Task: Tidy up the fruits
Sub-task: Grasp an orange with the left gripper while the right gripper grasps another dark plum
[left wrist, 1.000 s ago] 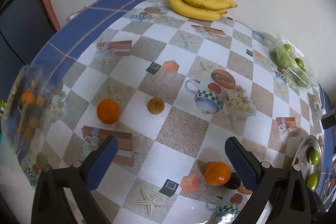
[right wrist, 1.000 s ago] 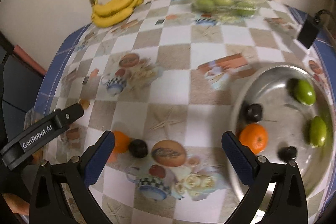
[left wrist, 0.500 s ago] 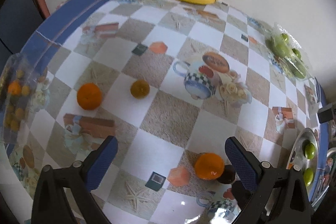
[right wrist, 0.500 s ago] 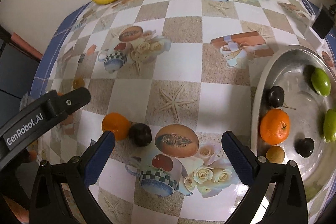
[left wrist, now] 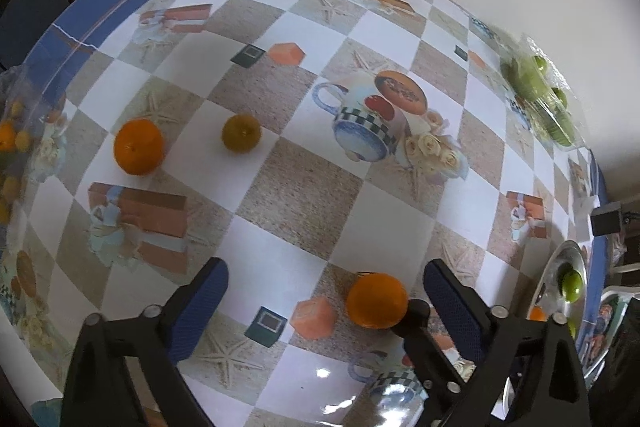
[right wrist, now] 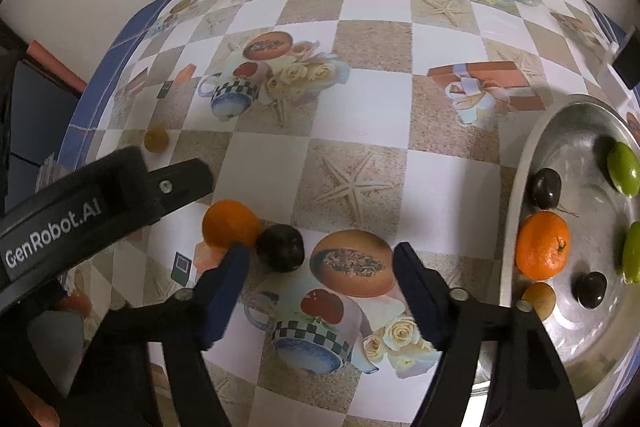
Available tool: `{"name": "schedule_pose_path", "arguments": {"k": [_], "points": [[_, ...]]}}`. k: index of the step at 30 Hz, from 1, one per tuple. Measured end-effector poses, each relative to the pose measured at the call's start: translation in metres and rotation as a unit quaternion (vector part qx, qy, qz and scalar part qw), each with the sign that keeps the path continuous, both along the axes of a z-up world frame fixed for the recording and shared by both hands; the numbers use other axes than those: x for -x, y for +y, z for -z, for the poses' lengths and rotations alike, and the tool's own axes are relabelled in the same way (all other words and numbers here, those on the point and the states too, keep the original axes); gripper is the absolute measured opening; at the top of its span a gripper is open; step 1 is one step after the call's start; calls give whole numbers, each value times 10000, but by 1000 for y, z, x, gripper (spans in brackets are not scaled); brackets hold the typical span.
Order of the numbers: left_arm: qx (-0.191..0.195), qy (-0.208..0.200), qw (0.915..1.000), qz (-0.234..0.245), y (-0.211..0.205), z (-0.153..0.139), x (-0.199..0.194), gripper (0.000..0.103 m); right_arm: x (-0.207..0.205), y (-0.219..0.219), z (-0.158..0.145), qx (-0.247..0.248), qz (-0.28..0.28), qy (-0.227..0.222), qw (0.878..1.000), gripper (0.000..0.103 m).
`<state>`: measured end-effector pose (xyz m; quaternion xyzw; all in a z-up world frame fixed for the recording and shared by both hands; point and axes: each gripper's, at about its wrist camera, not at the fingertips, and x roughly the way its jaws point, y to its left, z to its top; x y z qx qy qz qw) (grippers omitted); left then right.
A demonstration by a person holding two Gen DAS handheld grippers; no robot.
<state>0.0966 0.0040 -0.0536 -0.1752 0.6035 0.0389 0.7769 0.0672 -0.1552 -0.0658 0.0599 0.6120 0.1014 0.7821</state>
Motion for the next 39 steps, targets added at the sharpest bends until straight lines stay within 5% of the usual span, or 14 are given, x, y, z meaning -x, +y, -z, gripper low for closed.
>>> {"name": "schedule_pose_path", "arguments": {"k": [7, 17, 39], "points": [[366, 122, 9992, 129, -10, 7, -2, 77, -1, 8, 0, -129, -179, 22, 9998, 49], [980, 343, 9946, 38, -11, 19, 0, 40, -2, 20, 3, -151, -355, 10, 9993, 41], [884, 91, 9952, -412, 11, 10, 3, 39, -7, 26, 13, -144, -382, 114, 9991, 29]]}}
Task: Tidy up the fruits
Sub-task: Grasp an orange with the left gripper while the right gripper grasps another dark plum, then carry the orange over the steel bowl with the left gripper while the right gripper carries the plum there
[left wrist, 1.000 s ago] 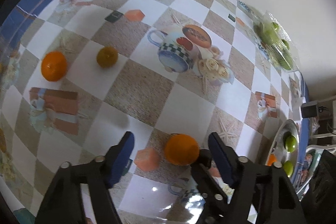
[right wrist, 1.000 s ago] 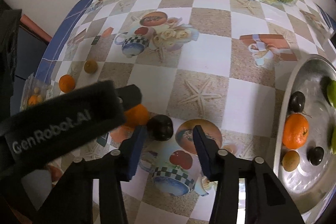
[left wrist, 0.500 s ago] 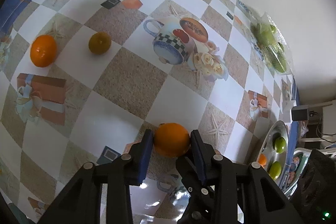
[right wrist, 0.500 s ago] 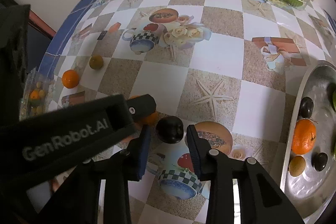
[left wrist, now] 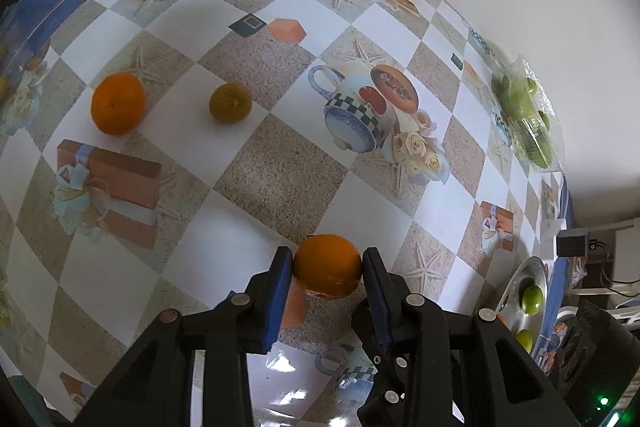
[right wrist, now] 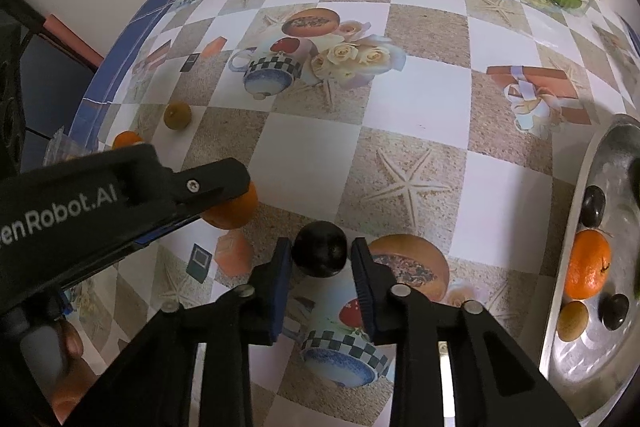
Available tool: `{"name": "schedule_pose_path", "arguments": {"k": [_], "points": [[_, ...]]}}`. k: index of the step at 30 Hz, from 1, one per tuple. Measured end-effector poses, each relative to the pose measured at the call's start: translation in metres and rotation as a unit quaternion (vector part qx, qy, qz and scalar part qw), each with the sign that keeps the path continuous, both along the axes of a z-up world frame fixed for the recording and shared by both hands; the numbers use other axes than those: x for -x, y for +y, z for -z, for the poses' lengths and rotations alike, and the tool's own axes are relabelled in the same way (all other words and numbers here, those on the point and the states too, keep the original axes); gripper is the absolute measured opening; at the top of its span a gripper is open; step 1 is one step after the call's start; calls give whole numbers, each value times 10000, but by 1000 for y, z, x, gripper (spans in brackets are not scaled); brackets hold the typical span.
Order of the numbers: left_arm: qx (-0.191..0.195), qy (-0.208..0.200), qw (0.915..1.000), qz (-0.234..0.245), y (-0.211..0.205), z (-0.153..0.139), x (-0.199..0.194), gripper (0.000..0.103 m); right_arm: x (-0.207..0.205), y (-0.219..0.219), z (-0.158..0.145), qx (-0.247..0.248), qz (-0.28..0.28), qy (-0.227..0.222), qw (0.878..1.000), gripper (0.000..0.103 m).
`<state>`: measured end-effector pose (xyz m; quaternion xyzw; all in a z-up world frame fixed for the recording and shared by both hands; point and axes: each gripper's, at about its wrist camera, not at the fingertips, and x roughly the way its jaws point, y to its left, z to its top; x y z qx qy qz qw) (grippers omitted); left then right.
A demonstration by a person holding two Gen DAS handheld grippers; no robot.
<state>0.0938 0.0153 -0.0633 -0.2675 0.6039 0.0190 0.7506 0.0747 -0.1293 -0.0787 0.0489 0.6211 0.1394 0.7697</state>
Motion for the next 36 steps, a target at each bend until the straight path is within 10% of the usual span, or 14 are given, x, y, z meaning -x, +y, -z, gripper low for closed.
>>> {"name": "schedule_pose_path", "arguments": {"k": [36], "points": [[-430, -690, 9954, 507, -43, -41, -2, 39, 17, -114, -63, -202, 1700, -552, 9837, 28]]}}
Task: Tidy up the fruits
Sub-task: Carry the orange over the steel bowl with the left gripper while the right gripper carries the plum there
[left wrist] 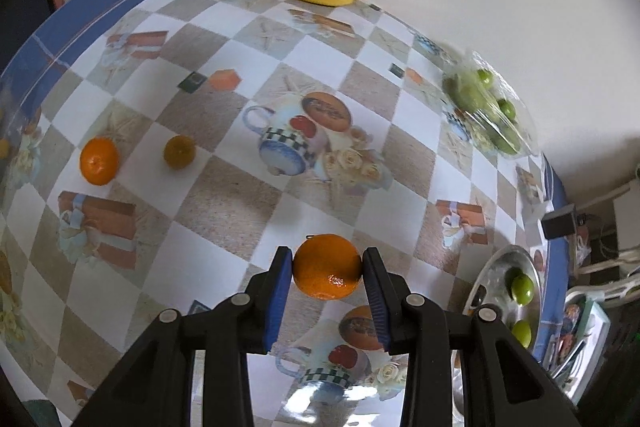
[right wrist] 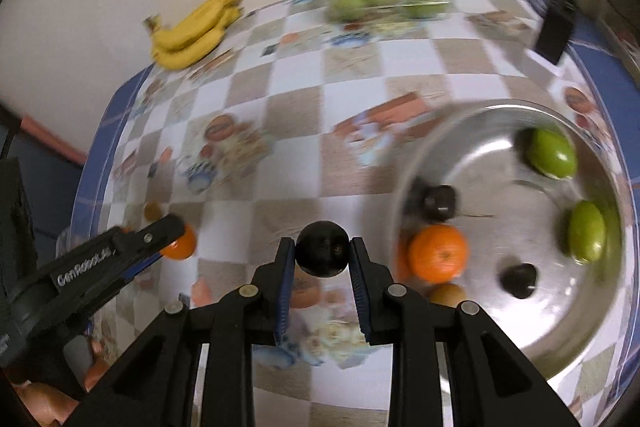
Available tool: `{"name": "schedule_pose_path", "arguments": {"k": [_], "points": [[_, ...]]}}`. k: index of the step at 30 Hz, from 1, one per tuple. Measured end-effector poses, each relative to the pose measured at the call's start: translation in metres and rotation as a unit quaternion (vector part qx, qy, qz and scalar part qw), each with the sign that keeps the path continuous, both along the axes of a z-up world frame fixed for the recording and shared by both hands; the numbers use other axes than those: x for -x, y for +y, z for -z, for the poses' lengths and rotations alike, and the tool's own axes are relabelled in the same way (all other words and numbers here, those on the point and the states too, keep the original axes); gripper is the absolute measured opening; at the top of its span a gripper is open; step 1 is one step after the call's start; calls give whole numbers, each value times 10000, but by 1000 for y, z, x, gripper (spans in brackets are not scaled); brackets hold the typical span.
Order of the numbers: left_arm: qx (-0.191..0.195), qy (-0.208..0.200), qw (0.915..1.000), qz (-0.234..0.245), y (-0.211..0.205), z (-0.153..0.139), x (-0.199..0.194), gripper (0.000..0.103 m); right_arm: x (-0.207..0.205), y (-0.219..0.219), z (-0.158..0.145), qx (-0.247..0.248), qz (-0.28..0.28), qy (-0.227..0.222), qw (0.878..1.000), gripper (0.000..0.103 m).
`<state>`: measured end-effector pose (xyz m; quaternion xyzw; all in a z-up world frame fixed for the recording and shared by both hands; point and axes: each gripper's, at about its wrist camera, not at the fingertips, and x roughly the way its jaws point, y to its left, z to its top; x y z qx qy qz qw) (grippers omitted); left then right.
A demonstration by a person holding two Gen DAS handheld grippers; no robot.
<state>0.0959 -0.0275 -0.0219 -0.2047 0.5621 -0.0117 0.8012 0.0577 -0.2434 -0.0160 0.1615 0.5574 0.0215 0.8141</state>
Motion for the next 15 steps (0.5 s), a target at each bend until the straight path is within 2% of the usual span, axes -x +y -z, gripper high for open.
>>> {"name": "schedule_pose_path", "arguments": {"k": [10, 15], "points": [[-322, -312, 9962, 742, -63, -13, 6, 39, 15, -73, -10, 189, 944, -61, 9953, 28], [-389, -429, 9918, 1140, -99, -16, 13, 39, 20, -97, -9, 268, 1191, -24, 9925, 28]]}}
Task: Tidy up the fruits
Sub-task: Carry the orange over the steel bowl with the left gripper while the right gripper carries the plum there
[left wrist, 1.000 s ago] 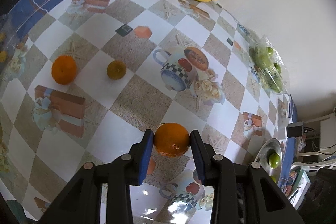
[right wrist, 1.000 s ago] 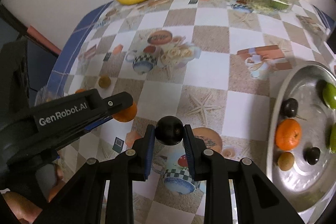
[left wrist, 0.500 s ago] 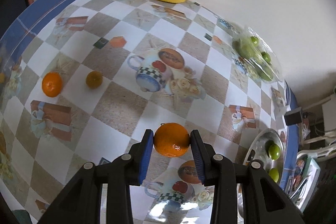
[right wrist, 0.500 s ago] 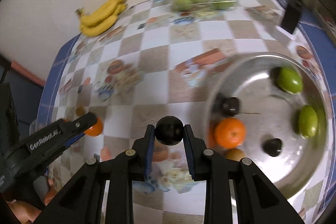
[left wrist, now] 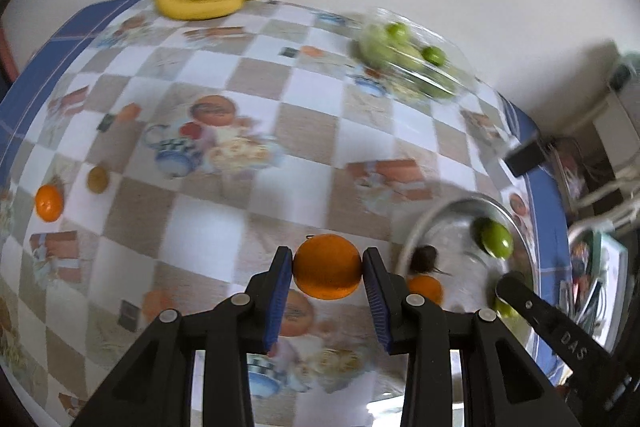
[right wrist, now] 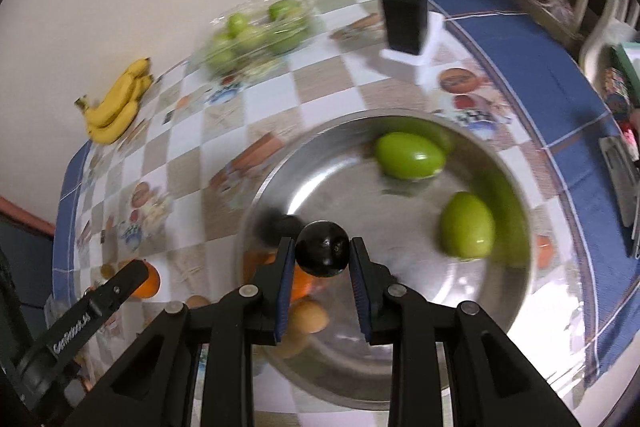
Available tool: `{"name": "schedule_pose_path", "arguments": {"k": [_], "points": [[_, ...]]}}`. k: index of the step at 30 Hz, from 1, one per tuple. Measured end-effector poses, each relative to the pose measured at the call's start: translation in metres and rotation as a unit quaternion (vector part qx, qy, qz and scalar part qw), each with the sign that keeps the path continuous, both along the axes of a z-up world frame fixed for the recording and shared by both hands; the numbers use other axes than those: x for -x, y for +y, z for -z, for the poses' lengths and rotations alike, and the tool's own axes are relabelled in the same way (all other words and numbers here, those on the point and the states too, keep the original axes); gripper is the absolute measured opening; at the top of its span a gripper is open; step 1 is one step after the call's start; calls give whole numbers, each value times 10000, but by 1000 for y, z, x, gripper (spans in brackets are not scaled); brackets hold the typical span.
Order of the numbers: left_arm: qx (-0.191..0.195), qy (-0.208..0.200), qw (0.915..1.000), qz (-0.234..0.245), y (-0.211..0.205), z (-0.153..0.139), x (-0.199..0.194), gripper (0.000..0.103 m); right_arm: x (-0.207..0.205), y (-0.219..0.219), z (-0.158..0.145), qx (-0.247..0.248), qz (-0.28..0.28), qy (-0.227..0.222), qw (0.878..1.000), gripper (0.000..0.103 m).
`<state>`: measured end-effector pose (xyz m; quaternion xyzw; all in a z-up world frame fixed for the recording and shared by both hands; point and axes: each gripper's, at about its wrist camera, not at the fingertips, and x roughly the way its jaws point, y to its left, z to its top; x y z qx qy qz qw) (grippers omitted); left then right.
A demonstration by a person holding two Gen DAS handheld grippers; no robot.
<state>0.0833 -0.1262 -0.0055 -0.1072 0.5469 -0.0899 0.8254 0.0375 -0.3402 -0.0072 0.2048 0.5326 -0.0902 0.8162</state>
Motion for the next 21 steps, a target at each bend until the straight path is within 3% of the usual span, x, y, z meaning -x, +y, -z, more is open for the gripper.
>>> {"name": "schedule_pose_path", "arguments": {"k": [12, 21], "points": [[-257, -512, 9911, 1199, -89, -11, 25, 39, 17, -48, -5, -8, 494, -101, 9987, 28], [-306, -594, 9847, 1610, -122, -1, 27, 39, 17, -54, -6, -121, 476, -169, 9986, 29]]}}
